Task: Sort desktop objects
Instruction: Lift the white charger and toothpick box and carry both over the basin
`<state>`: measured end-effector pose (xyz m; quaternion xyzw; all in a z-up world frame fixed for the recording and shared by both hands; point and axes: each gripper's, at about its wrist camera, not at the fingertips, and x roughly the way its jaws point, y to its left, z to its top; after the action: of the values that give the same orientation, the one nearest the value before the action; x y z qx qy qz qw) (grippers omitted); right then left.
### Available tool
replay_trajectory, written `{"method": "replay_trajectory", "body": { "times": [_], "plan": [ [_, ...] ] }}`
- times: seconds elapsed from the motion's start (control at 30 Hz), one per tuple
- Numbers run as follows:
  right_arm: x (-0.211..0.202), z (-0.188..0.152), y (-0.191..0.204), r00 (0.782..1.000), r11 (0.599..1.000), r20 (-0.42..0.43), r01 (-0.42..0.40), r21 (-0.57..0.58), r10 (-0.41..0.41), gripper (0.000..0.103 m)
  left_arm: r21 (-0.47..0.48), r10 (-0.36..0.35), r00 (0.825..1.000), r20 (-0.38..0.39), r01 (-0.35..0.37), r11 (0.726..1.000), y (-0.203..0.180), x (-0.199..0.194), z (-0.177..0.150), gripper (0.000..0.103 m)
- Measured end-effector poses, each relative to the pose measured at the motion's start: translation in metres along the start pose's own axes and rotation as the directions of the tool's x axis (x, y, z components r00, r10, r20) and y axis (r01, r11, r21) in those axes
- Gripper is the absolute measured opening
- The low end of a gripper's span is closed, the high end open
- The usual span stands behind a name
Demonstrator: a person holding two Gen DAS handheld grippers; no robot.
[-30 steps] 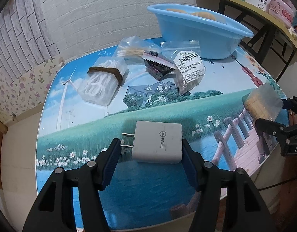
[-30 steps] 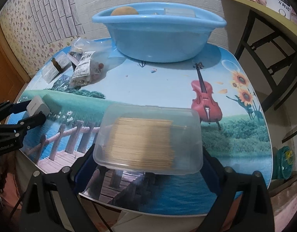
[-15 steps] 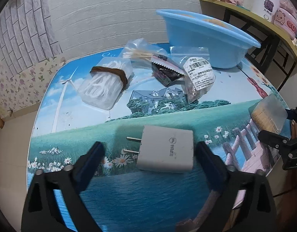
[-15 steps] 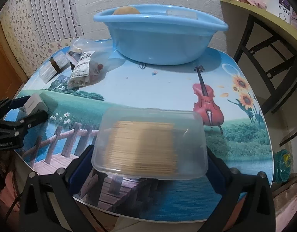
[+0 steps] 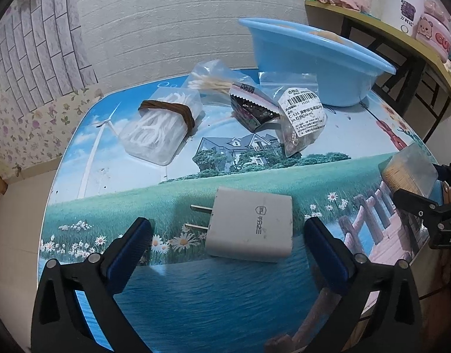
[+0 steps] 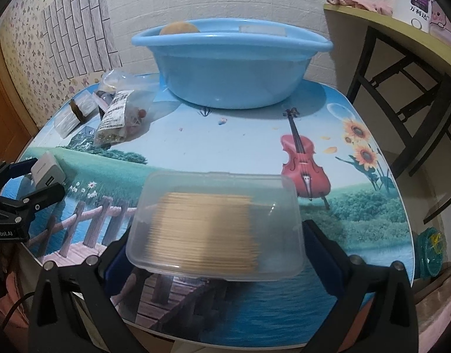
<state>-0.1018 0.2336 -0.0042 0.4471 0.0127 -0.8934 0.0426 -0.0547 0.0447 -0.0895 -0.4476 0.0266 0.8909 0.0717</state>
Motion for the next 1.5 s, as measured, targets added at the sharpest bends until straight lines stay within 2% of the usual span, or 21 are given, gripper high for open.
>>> {"method": "replay_trajectory", "body": {
  "times": [0.2,0.27,0.37,0.53,0.57,0.63,0.7,0.8,0.93,1.07,1.27,1.5],
  "plan": [
    [0.000,-0.001,0.000,1.000,1.000,0.001,0.001,0.000,-0.001,0.103,-0.001,-0.001,1.000,0.000,0.001,1.000,0.001,-0.001,-0.001,0.102],
    [0.000,0.000,0.000,1.000,1.000,0.001,0.000,0.000,0.000,0.103,-0.001,-0.007,1.000,0.008,0.007,1.000,0.001,-0.002,-0.002,0.099],
    [0.000,-0.001,0.000,1.000,1.000,0.001,0.000,0.000,0.000,0.103,0.011,-0.012,1.000,0.021,0.012,1.000,-0.001,-0.005,-0.003,0.091],
    [0.000,-0.001,0.000,1.000,1.000,0.001,-0.001,-0.001,0.001,0.103,0.032,-0.025,0.999,0.044,0.024,0.999,-0.004,-0.010,-0.004,0.063],
    [0.000,-0.001,0.000,1.000,1.000,0.001,-0.001,-0.001,0.001,0.103,0.033,-0.025,0.999,0.046,0.023,0.999,-0.003,-0.011,-0.005,0.061],
    [-0.001,-0.001,0.000,1.000,1.000,0.001,-0.002,-0.004,0.002,0.103,0.032,-0.028,0.999,0.043,0.026,0.999,-0.002,-0.011,-0.004,0.061],
    [-0.004,-0.002,0.002,1.000,1.000,0.012,-0.009,-0.019,0.009,0.094,0.034,-0.027,0.999,0.041,0.025,0.999,-0.002,-0.011,-0.004,0.061],
    [-0.004,-0.002,0.001,1.000,1.000,0.009,-0.014,-0.019,0.014,0.094,0.043,-0.034,0.999,0.029,0.033,0.999,-0.004,-0.012,-0.003,0.061],
    [-0.009,-0.001,-0.002,0.999,1.000,0.020,-0.027,-0.009,0.028,0.094,0.076,-0.029,0.998,0.059,0.024,0.997,-0.011,-0.024,-0.001,0.061],
    [-0.020,0.002,-0.001,0.998,0.999,0.050,-0.032,-0.030,0.033,0.094,0.067,-0.047,0.996,0.075,0.042,0.997,-0.015,-0.031,0.005,0.061],
    [-0.036,0.018,-0.003,0.994,0.999,0.107,-0.021,-0.048,0.026,0.094,0.064,-0.069,0.993,0.091,0.063,0.996,-0.022,-0.042,0.025,0.061],
    [-0.053,0.048,-0.014,0.981,0.999,0.193,-0.011,-0.047,0.020,0.094,0.085,-0.108,0.986,0.124,0.098,0.992,-0.033,-0.048,0.062,0.061]
  ]
}}
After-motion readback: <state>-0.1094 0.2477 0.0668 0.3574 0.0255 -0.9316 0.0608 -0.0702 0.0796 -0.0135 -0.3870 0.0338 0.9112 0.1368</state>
